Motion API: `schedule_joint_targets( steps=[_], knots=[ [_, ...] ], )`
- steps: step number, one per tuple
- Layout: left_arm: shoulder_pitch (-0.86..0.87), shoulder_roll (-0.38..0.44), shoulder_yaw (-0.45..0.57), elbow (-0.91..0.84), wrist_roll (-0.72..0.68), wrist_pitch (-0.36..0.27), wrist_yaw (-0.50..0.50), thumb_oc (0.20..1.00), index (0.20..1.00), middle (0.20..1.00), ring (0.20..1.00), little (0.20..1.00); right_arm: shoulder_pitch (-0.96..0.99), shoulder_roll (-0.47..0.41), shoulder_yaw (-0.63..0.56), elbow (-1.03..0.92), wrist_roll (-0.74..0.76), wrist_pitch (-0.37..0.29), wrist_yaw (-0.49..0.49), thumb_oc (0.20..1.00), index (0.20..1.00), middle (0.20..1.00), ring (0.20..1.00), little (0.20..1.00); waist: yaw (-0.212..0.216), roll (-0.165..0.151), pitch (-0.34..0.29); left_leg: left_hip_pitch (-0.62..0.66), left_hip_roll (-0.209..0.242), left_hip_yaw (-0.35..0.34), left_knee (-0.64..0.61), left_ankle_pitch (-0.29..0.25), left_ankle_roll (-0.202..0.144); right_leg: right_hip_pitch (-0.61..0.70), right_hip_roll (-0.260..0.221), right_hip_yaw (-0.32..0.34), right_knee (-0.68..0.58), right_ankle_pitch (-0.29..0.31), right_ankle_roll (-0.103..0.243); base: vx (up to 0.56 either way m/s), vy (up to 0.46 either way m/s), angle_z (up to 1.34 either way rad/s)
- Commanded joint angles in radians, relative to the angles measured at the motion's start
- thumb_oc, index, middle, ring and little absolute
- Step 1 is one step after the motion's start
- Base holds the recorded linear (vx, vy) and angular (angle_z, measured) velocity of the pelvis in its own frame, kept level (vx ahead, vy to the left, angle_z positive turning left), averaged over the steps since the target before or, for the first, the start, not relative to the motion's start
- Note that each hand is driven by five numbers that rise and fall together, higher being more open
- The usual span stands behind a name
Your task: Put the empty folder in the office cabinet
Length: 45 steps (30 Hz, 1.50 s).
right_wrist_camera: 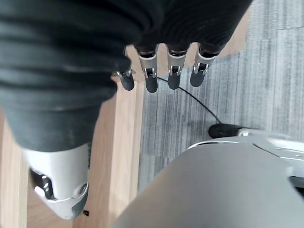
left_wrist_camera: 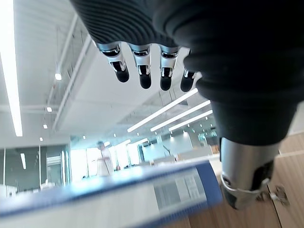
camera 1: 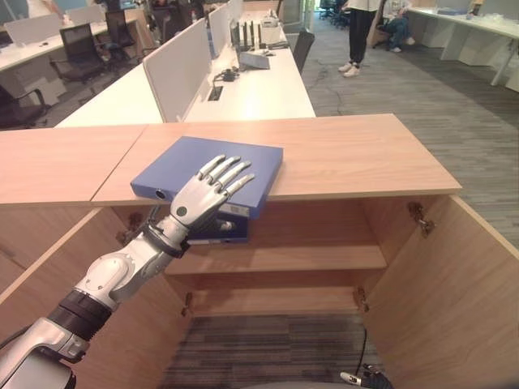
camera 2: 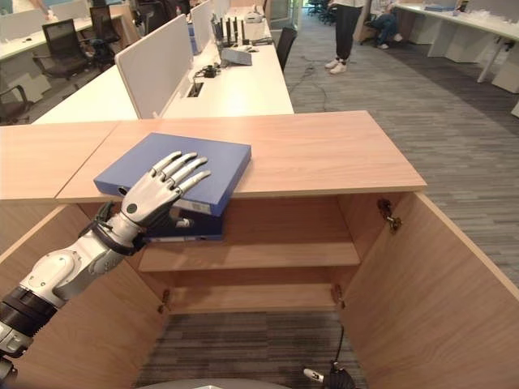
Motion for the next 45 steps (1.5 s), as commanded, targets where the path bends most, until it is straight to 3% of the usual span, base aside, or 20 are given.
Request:
schedule_joint_targets(
  steps=[1,23,29,45],
  knots=[
    [-0.169,0.01,-0.002,0.057,0.014,0.021,0.01,1.0,1.0,1.0,1.0,1.0,-0.057,-0.012,0.006,-0.032,0.021,-0.032,-0.003,1.0,1.0,1.0,1.0,1.0,0.005,-0.029,0.039,0.046,-0.013,-0.048,0.013,-0.091,-0.009,0.031,-0.033,-0.041,0.031,-0.014,0.04,0.0,0.026,-0.09],
    [-0.315,-0.058,-0.12,0.312,0.071,0.116,0.012,1.0,1.0,1.0,1.0,1.0,-0.056,-0.027,0.011,-0.028,0.038,-0.033,0.003,1.0,1.0,1.0,1.0,1.0,-0.025,-0.04,0.036,0.056,-0.014,-0.023,0.013,-0.097,-0.007,0.024,-0.034,-0.023,0.034,-0.01,0.044,0.0,0.002,-0.01],
    [-0.346,-0.062,-0.103,0.338,0.069,0.149,0.031,1.0,1.0,1.0,1.0,1.0,-0.059,-0.026,0.021,-0.02,0.03,-0.029,0.003,1.0,1.0,1.0,1.0,1.0,-0.028,-0.043,0.035,0.056,-0.013,-0.02,0.013,-0.096,-0.008,0.02,-0.032,-0.02,0.036,-0.01,0.044,0.0,0.0,0.0],
    [-0.346,-0.092,-0.102,0.39,0.054,0.166,0.034,1.0,1.0,1.0,1.0,1.0,-0.061,-0.025,0.016,-0.022,0.038,-0.03,-0.005,1.0,1.0,1.0,1.0,1.0,-0.039,-0.042,0.029,0.062,-0.011,-0.012,0.013,-0.098,-0.008,0.02,-0.029,-0.016,0.038,-0.014,0.041,0.0,0.0,0.0]
  ],
)
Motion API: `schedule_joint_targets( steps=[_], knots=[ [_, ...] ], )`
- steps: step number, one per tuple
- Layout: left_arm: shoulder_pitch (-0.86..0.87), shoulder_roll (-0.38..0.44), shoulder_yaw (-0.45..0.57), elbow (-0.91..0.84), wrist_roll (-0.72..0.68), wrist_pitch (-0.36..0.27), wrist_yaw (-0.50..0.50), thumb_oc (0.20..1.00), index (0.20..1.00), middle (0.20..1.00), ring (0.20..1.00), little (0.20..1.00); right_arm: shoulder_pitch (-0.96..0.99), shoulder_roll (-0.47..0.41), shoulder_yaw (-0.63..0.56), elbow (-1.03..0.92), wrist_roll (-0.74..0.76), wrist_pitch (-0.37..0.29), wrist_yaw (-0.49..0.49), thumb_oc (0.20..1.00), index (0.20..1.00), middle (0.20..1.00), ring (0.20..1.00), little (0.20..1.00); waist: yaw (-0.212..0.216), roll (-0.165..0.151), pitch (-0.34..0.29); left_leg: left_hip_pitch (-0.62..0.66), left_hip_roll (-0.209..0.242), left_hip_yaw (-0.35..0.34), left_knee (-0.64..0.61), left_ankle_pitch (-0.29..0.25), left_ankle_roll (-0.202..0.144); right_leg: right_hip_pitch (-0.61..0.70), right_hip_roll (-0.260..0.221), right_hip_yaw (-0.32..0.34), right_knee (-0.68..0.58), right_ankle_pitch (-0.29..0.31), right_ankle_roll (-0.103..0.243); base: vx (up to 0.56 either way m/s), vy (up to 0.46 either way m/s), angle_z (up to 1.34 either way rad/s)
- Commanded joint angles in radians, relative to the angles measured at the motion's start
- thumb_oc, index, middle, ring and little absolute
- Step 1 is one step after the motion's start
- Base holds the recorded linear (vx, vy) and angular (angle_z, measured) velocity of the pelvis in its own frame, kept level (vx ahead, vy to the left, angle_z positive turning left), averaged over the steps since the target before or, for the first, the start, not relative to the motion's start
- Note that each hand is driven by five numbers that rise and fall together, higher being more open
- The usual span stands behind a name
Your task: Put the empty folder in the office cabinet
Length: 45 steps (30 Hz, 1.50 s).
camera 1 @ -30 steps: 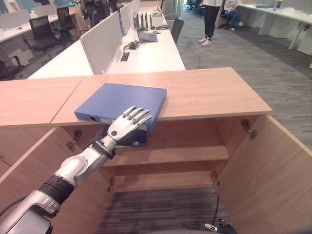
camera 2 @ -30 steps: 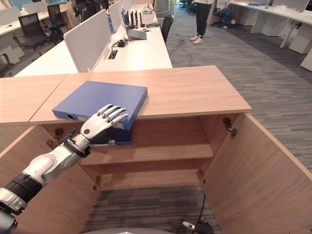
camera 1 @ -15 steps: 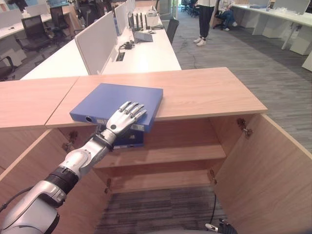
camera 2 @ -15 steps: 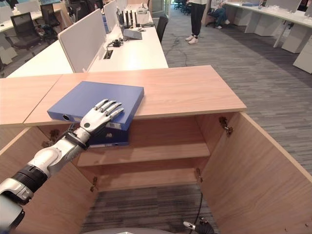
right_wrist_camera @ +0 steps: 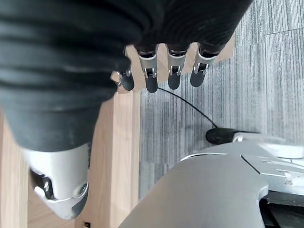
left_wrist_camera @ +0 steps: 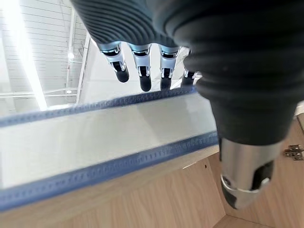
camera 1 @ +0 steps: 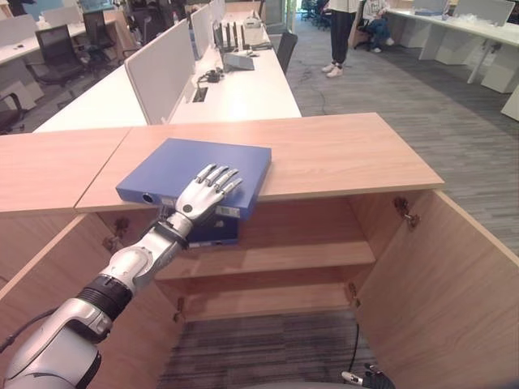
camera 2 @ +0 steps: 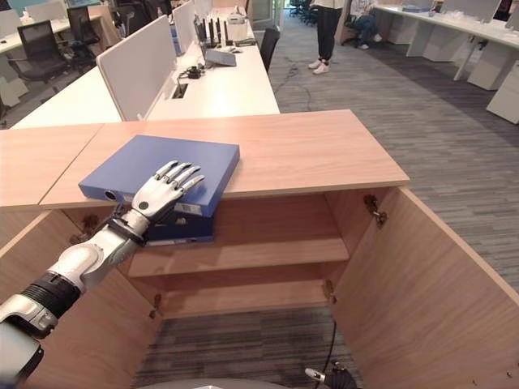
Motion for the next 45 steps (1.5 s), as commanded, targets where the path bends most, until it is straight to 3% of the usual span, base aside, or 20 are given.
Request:
schedule_joint_targets(
  steps=[1,15,17,35,45],
  knots=[
    [-0.196,0.023,0.016,0.078,-0.016,0.024,0.033,1.0,1.0,1.0,1.0,1.0,-0.061,-0.02,0.017,-0.024,0.032,-0.031,-0.005,1.0,1.0,1.0,1.0,1.0,-0.011,-0.026,0.032,0.057,-0.011,-0.031,0.013,-0.097,-0.008,0.026,-0.032,-0.032,0.038,-0.018,0.039,0.0,0.0,0.0],
    [-0.187,-0.011,0.033,0.186,-0.073,0.039,0.027,1.0,1.0,1.0,1.0,1.0,-0.049,-0.033,0.015,-0.052,0.039,-0.039,-0.004,1.0,1.0,1.0,1.0,1.0,-0.024,-0.033,0.028,0.067,-0.006,-0.019,0.013,-0.109,-0.011,0.028,-0.028,-0.027,0.038,-0.027,0.04,0.01,0.004,-0.02],
    [-0.192,-0.01,0.034,0.196,-0.083,0.043,0.022,0.2,0.2,0.2,0.2,0.2,-0.05,-0.034,0.013,-0.054,0.04,-0.038,-0.006,1.0,1.0,1.0,1.0,1.0,-0.026,-0.035,0.03,0.062,-0.006,-0.016,0.013,-0.097,-0.011,0.02,-0.028,-0.024,0.041,-0.017,0.038,-0.03,0.008,-0.11],
    [-0.157,-0.038,0.099,0.125,-0.14,0.03,0.029,0.2,0.2,0.2,0.2,0.2,-0.054,-0.012,0.003,-0.028,0.051,-0.028,-0.011,1.0,1.0,1.0,1.0,1.0,-0.02,-0.038,0.025,0.058,-0.006,-0.015,0.013,-0.094,-0.01,0.019,-0.026,-0.02,0.041,-0.017,0.035,-0.01,0.0,-0.01],
    [-0.196,-0.018,0.186,-0.057,-0.199,0.01,0.055,0.2,0.2,0.2,0.2,0.2,-0.066,0.006,-0.005,-0.015,0.059,-0.018,-0.015,1.0,1.0,1.0,1.0,1.0,-0.008,-0.033,0.024,0.053,-0.007,-0.03,0.013,-0.09,-0.01,0.026,-0.027,-0.031,0.041,-0.02,0.033,0.0,0.0,0.0]
  ],
)
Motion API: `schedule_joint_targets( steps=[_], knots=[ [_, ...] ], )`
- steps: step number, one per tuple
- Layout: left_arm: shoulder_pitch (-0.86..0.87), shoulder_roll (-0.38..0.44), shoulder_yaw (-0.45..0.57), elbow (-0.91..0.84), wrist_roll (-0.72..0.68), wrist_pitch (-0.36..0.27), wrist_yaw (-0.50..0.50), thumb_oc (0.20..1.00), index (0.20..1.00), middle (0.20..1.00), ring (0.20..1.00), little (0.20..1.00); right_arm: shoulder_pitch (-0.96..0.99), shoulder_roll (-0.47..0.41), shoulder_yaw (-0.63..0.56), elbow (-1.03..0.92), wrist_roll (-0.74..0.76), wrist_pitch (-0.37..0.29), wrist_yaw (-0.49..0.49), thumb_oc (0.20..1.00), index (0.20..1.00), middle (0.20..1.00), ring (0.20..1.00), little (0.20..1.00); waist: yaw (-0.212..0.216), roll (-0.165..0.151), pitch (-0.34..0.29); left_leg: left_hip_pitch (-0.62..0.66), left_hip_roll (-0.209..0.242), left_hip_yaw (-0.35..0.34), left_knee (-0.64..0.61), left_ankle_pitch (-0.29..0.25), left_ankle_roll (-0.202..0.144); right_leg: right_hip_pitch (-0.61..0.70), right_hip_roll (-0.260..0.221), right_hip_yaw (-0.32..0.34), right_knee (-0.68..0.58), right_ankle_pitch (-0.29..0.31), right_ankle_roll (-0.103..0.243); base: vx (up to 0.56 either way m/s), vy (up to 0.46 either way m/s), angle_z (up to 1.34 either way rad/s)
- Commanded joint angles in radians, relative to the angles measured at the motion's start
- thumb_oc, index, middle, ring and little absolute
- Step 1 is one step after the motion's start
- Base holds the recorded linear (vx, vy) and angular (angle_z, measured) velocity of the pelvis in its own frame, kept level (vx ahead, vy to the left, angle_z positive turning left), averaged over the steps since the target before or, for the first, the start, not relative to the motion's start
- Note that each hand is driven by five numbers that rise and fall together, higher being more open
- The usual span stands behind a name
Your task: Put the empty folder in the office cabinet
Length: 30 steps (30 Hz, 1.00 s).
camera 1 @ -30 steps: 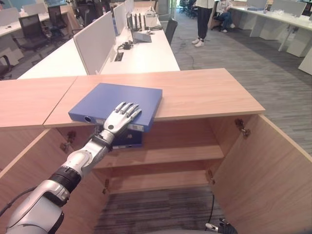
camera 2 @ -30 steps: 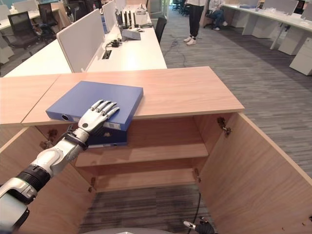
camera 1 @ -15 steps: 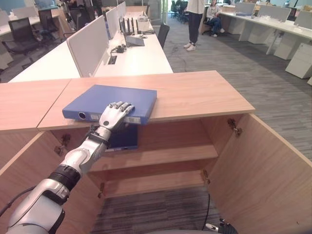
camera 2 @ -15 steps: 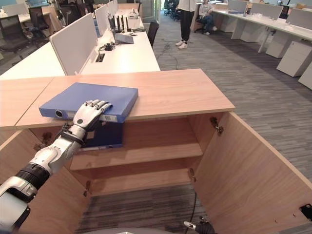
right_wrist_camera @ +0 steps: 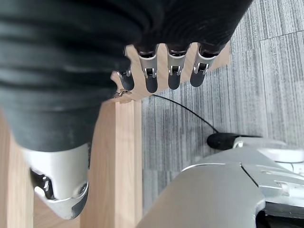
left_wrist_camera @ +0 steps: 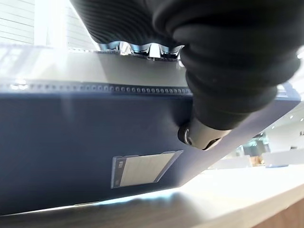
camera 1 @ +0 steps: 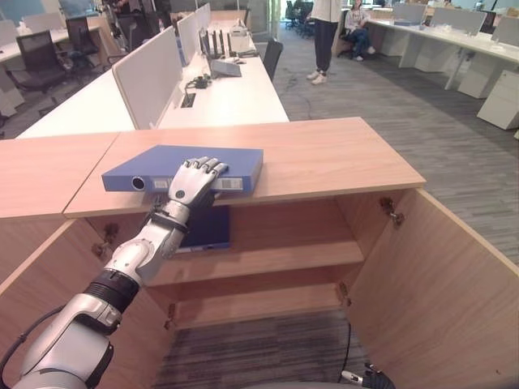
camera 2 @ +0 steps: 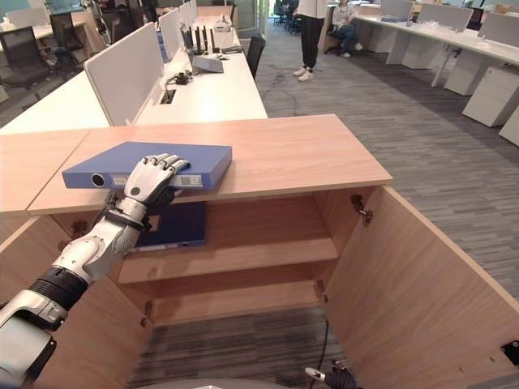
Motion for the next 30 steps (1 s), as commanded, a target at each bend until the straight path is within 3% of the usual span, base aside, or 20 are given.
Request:
schedule_joint_targets(
  steps=[1,11,15,19,20,25,30],
  knots=[
    [-0.184,0.026,0.123,-0.066,-0.088,-0.01,0.063,0.2,0.2,0.2,0.2,0.2,-0.069,0.01,-0.006,-0.008,0.058,-0.02,-0.014,1.0,1.0,1.0,1.0,1.0,0.016,-0.013,0.04,0.048,-0.009,-0.057,0.013,-0.085,-0.012,0.037,-0.024,-0.057,0.043,-0.035,0.031,0.0,0.0,0.0],
    [-0.22,0.021,0.308,-0.317,-0.253,-0.071,0.102,0.2,0.2,0.2,0.2,0.2,-0.081,0.029,-0.003,0.012,0.057,-0.012,-0.01,1.0,1.0,1.0,1.0,1.0,0.03,-0.001,0.034,0.044,-0.012,-0.074,0.013,-0.081,-0.012,0.043,-0.026,-0.072,0.043,-0.038,0.028,0.0,-0.017,0.03],
    [-0.201,-0.015,0.411,-0.452,-0.454,-0.151,0.081,0.2,0.2,0.2,0.2,0.2,-0.088,0.037,-0.002,0.019,0.052,-0.006,-0.002,1.0,1.0,1.0,1.0,1.0,0.044,0.008,0.033,0.041,-0.013,-0.084,0.013,-0.075,-0.012,0.045,-0.025,-0.081,0.047,-0.042,0.024,0.0,-0.027,0.09],
    [-0.186,-0.029,0.443,-0.503,-0.54,-0.186,0.082,0.2,0.2,0.2,0.2,0.2,-0.087,0.037,-0.001,0.018,0.052,-0.005,0.0,1.0,1.0,1.0,1.0,1.0,0.047,0.013,0.033,0.041,-0.015,-0.089,0.013,-0.074,-0.011,0.049,-0.025,-0.087,0.047,-0.043,0.023,0.0,-0.015,0.04],
    [-0.17,-0.055,0.466,-0.55,-0.634,-0.219,0.078,0.2,0.2,0.2,0.2,0.2,-0.088,0.039,-0.002,0.018,0.052,-0.003,-0.001,1.0,1.0,1.0,1.0,1.0,0.054,0.014,0.033,0.04,-0.015,-0.092,0.013,-0.073,-0.011,0.051,-0.025,-0.092,0.046,-0.044,0.022,-0.03,-0.016,0.04],
    [-0.105,-0.105,0.499,-0.675,-0.903,-0.301,-0.049,0.2,0.2,0.2,0.2,0.2,-0.101,0.036,-0.012,0.01,0.062,0.003,-0.003,1.0,1.0,1.0,1.0,1.0,0.07,0.019,0.036,0.031,-0.017,-0.108,0.013,-0.066,-0.008,0.054,-0.025,-0.103,0.046,-0.043,0.016,-0.02,-0.015,0.1],
    [0.011,-0.125,0.517,-0.756,-1.233,-0.321,-0.244,0.2,0.2,0.2,0.2,0.2,-0.108,0.031,-0.013,-0.01,0.065,0.011,0.006,1.0,1.0,1.0,1.0,1.0,0.09,0.024,0.045,0.028,-0.019,-0.122,0.013,-0.064,-0.007,0.064,-0.025,-0.117,0.044,-0.046,0.012,-0.02,-0.002,0.08]
  ],
)
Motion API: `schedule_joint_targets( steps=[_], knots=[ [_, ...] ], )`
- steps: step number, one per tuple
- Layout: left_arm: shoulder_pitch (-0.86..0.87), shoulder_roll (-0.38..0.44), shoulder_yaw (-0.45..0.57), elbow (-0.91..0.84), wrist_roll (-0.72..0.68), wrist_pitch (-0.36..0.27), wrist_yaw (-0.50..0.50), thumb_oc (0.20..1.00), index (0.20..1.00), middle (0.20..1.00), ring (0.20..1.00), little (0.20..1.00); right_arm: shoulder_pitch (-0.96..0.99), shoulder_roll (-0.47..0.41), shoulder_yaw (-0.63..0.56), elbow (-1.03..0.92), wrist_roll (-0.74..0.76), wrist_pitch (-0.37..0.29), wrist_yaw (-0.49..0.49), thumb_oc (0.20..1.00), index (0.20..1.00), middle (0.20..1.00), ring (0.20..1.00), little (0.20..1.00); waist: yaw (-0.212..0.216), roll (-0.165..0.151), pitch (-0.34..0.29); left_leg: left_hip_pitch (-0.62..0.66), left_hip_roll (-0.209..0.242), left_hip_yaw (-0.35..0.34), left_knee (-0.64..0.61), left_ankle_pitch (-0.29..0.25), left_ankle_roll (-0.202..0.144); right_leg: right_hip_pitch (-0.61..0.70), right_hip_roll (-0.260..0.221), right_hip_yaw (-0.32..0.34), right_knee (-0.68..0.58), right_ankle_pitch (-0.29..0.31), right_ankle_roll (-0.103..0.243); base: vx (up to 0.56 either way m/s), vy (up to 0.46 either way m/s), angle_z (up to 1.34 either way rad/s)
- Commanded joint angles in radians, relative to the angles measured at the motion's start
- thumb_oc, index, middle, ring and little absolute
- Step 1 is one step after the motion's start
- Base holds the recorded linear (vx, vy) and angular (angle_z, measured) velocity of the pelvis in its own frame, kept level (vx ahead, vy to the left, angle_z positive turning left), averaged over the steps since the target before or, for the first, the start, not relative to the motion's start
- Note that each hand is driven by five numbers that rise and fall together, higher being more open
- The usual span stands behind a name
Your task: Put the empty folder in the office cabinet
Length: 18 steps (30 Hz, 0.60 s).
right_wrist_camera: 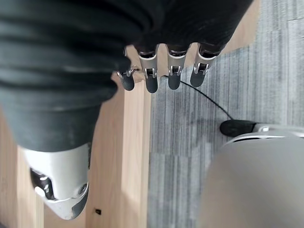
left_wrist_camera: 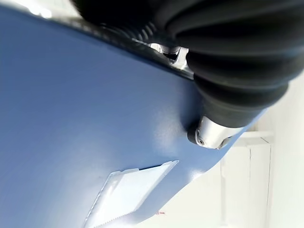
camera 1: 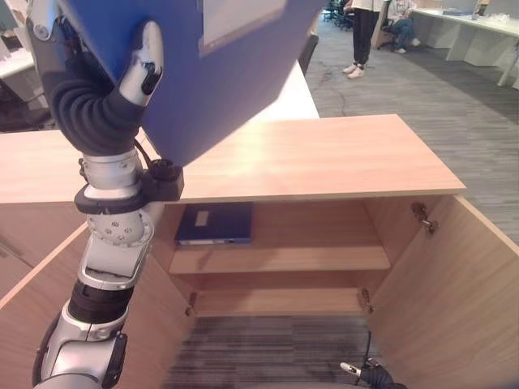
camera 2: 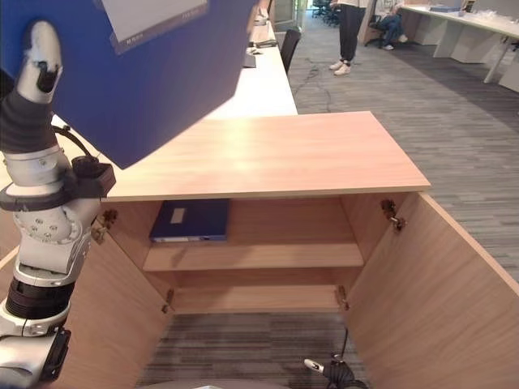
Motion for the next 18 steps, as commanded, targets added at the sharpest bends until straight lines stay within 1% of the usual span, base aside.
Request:
schedule_joint_targets(
  steps=[1,2,3,6,7,9,11,13,14,16,18],
  knots=[
    [-0.095,0.026,0.077,0.034,-0.201,-0.026,-0.097,0.2,0.2,0.2,0.2,0.2,-0.074,0.035,-0.012,-0.008,0.028,-0.01,0.006,1.0,1.0,1.0,1.0,1.0,0.016,-0.042,0.041,0.039,-0.011,-0.056,0.013,-0.067,-0.008,0.034,-0.022,-0.057,0.043,-0.035,0.01,-0.03,0.001,0.25],
    [-0.061,0.027,0.091,0.015,-0.305,-0.027,-0.157,0.2,0.2,0.2,0.2,0.2,-0.081,0.033,-0.011,-0.011,0.028,-0.007,0.012,1.0,1.0,1.0,1.0,1.0,0.023,-0.041,0.043,0.036,-0.011,-0.059,0.013,-0.066,-0.008,0.035,-0.022,-0.059,0.042,-0.036,0.008,-0.03,0.003,0.18],
    [0.002,0.028,0.118,0.003,-0.457,-0.02,-0.248,0.2,0.2,0.2,0.2,0.2,-0.083,0.027,-0.007,-0.014,0.021,-0.004,0.022,1.0,1.0,1.0,1.0,1.0,0.032,-0.043,0.047,0.034,-0.011,-0.063,0.013,-0.065,-0.01,0.04,-0.02,-0.064,0.037,-0.034,0.006,-0.03,0.005,0.13],
    [0.072,0.047,0.151,0.001,-0.558,-0.003,-0.312,0.2,0.2,0.2,0.2,0.2,-0.087,0.021,-0.006,-0.01,0.012,-0.002,0.028,1.0,1.0,1.0,1.0,1.0,0.041,-0.041,0.049,0.032,-0.011,-0.065,0.013,-0.065,-0.01,0.043,-0.02,-0.066,0.031,-0.033,0.006,-0.02,0.004,0.06],
    [0.073,0.047,0.153,0.001,-0.56,-0.003,-0.313,0.2,0.2,0.2,0.2,0.2,-0.086,0.021,-0.005,-0.01,0.012,-0.002,0.028,1.0,1.0,1.0,1.0,1.0,0.04,-0.041,0.049,0.032,-0.011,-0.065,0.013,-0.065,-0.01,0.043,-0.02,-0.066,0.031,-0.033,0.006,-0.01,0.007,0.04],
    [0.132,0.049,0.177,0.011,-0.615,0.013,-0.346,0.2,0.2,0.2,0.2,0.2,-0.089,0.02,-0.007,-0.001,0.007,0.0,0.033,1.0,1.0,1.0,1.0,1.0,0.048,-0.04,0.054,0.029,-0.013,-0.068,0.013,-0.064,-0.009,0.043,-0.021,-0.067,0.027,-0.03,0.005,0.0,0.0,0.0],
    [0.149,0.053,0.186,0.015,-0.617,0.019,-0.352,0.2,0.2,0.2,0.2,0.2,-0.089,0.018,-0.008,0.002,0.005,0.001,0.034,1.0,1.0,1.0,1.0,1.0,0.05,-0.04,0.055,0.033,-0.012,-0.068,0.013,-0.069,-0.01,0.049,-0.021,-0.069,0.025,-0.034,0.006,0.0,0.0,0.0],
    [0.198,0.068,0.189,0.021,-0.624,0.044,-0.379,0.2,0.2,0.2,0.2,0.2,-0.098,0.016,-0.001,-0.013,0.004,-0.002,0.041,1.0,1.0,1.0,1.0,1.0,0.058,-0.042,0.058,0.028,-0.013,-0.067,0.013,-0.067,-0.01,0.045,-0.02,-0.07,0.026,-0.033,0.005,0.0,0.0,0.0],
    [0.199,0.068,0.189,0.021,-0.624,0.044,-0.38,0.2,0.2,0.2,0.2,0.2,-0.097,0.016,-0.001,-0.013,0.004,-0.002,0.041,1.0,1.0,1.0,1.0,1.0,0.058,-0.042,0.058,0.027,-0.013,-0.067,0.013,-0.067,-0.009,0.045,-0.02,-0.07,0.026,-0.033,0.005,0.0,0.0,0.0],
    [0.25,0.086,0.172,0.03,-0.613,0.074,-0.398,0.2,0.2,0.2,0.2,0.2,-0.103,0.0,0.01,-0.119,0.021,-0.014,0.053,1.0,1.0,1.0,1.0,1.0,0.06,-0.046,0.062,0.024,-0.012,-0.069,0.013,-0.065,-0.009,0.041,-0.02,-0.069,0.028,-0.031,0.004,0.0,0.0,0.0],
    [0.275,0.082,0.165,0.035,-0.601,0.085,-0.398,0.2,0.2,0.2,0.2,0.2,-0.103,-0.02,0.011,-0.233,0.035,-0.026,0.058,1.0,1.0,1.0,1.0,1.0,0.061,-0.048,0.065,0.023,-0.012,-0.068,0.013,-0.065,-0.009,0.038,-0.021,-0.067,0.03,-0.03,0.005,0.0,0.0,0.0]
  ],
)
